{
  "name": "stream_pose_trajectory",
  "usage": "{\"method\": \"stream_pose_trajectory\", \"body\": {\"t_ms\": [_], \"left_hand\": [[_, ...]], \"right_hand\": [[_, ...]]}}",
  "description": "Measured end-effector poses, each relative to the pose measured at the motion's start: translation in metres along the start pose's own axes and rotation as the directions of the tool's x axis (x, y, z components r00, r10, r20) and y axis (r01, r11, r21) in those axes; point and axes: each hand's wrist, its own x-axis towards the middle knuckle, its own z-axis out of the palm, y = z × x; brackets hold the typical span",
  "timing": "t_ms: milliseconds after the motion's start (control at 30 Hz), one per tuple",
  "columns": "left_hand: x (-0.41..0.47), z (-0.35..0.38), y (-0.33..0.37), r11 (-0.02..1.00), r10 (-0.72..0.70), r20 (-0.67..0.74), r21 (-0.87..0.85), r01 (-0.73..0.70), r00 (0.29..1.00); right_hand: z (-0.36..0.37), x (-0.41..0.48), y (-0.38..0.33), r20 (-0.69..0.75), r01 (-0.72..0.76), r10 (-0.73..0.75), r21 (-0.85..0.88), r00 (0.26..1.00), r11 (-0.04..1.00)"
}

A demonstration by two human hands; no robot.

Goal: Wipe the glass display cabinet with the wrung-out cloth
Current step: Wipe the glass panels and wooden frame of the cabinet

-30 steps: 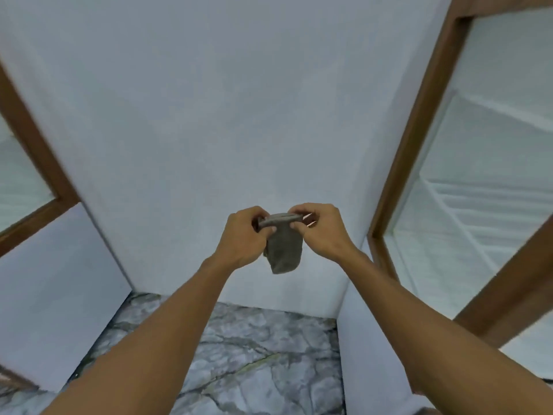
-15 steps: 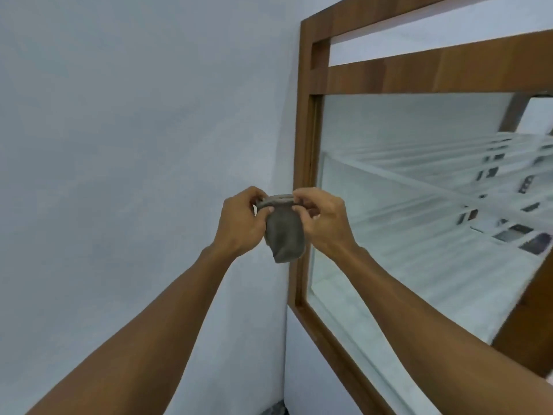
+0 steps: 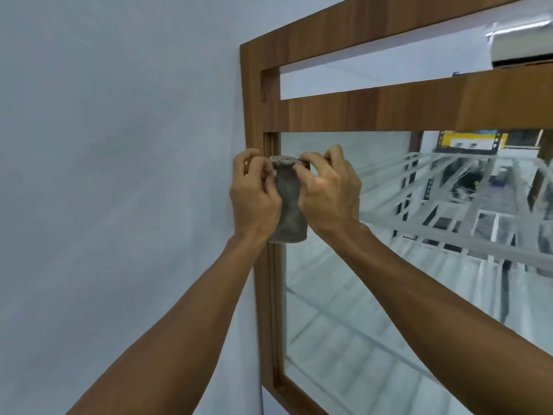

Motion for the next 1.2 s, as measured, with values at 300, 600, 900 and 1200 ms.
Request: {"method": "stream_pose_trajectory", "body": {"t_ms": [300, 600, 900, 1200], "left_hand": [[-0.039, 0.056, -0.03, 0.956, 0.279, 0.273, -0.169, -0.239, 0.921], [-0.03, 0.078, -0.007, 0.944, 0.296, 0.216, -0.218, -0.249, 0.931], [-0.021, 0.079, 0.004, 0.934, 0.323, 0.2, -0.228, -0.276, 0.925], [-0.023, 0.079, 0.016, 0.966, 0.183, 0.17, -0.214, -0.145, 0.968]], "right_hand": [[0.021, 0.015, 0.005, -0.04, 0.009, -0.016, -0.151, 0.999, 0.989], [-0.028, -0.038, 0.013, 0.028, -0.053, 0.075, -0.473, 0.997, 0.88], [-0.032, -0.043, 0.023, 0.196, -0.011, 0.202, -0.69, 0.96, 0.723], [-0.034, -0.043, 0.026, 0.215, 0.002, 0.176, -0.638, 0.961, 0.77]]}}
